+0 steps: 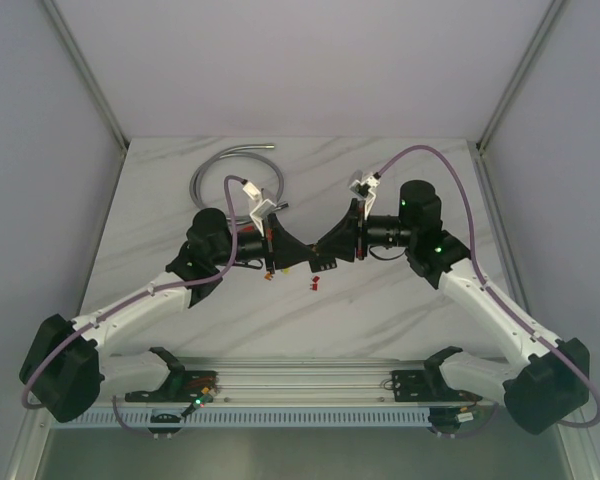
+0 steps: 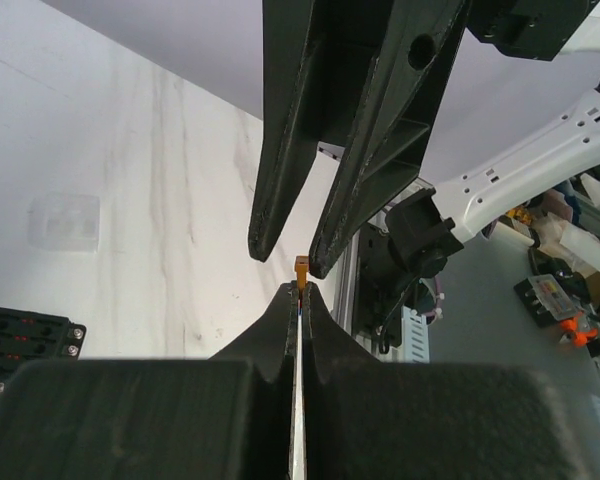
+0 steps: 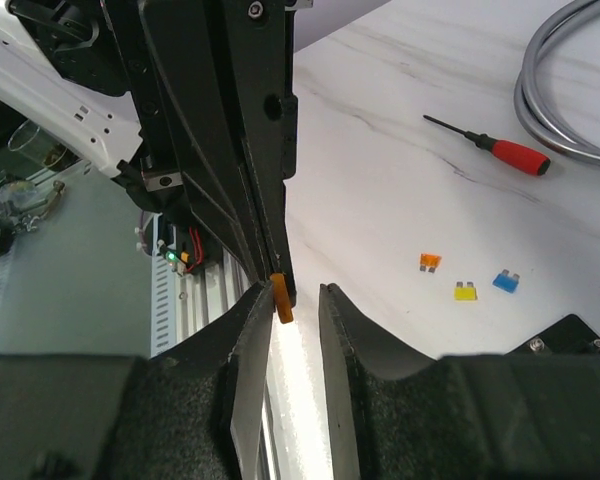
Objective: Snap on the fuse box
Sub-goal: Pick up the fuse from the center of the board.
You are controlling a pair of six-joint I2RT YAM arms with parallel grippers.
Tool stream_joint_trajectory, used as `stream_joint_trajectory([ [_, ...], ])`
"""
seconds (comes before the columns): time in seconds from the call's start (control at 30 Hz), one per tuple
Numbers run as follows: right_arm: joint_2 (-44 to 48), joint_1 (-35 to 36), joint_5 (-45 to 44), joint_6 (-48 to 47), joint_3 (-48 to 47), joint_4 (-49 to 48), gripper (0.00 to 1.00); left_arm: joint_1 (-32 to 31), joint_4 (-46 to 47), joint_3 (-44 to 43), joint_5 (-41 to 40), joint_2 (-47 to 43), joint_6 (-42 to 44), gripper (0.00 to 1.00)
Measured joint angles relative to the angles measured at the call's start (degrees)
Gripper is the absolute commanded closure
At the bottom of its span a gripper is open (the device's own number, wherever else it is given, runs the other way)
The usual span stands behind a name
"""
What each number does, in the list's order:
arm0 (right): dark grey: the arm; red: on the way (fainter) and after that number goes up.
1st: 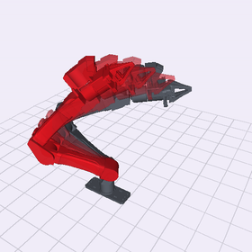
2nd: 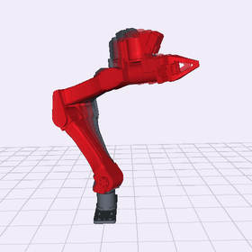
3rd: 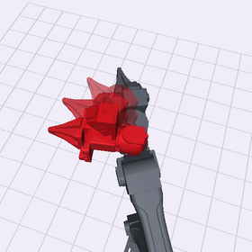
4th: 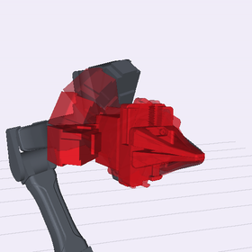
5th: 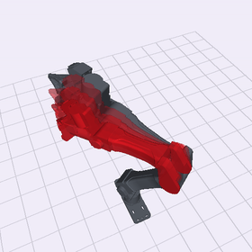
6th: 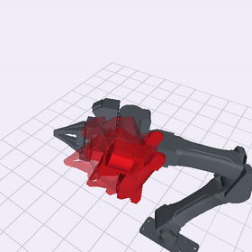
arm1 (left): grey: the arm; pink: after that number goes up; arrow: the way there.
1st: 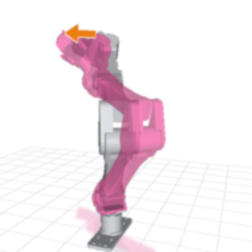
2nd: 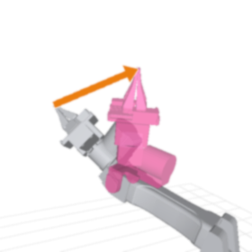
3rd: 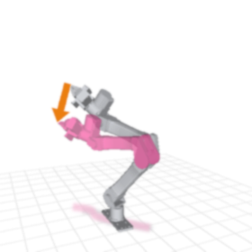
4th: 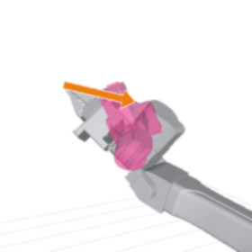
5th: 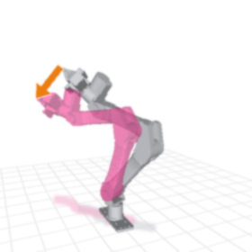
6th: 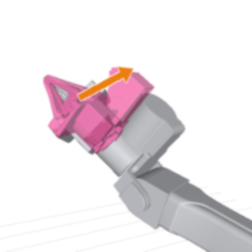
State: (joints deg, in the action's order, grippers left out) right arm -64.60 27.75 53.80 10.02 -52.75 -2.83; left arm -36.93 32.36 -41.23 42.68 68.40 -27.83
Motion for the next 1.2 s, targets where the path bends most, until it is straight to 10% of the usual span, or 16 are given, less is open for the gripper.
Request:
stream_joint_trajectory([
  [0.67,-0.02,-0.28,5.38,0.28,0.00,-1.40,1.00,-0.04,2.32,0.00,2.21,0.00,-1.46,0.99],
  [1.2,-3.02,-0.15,-12.83,-0.61,0.02,4.57,1.00,2.71,-4.50,2.80,-12.68,-2.05,0.09,0.28],
])
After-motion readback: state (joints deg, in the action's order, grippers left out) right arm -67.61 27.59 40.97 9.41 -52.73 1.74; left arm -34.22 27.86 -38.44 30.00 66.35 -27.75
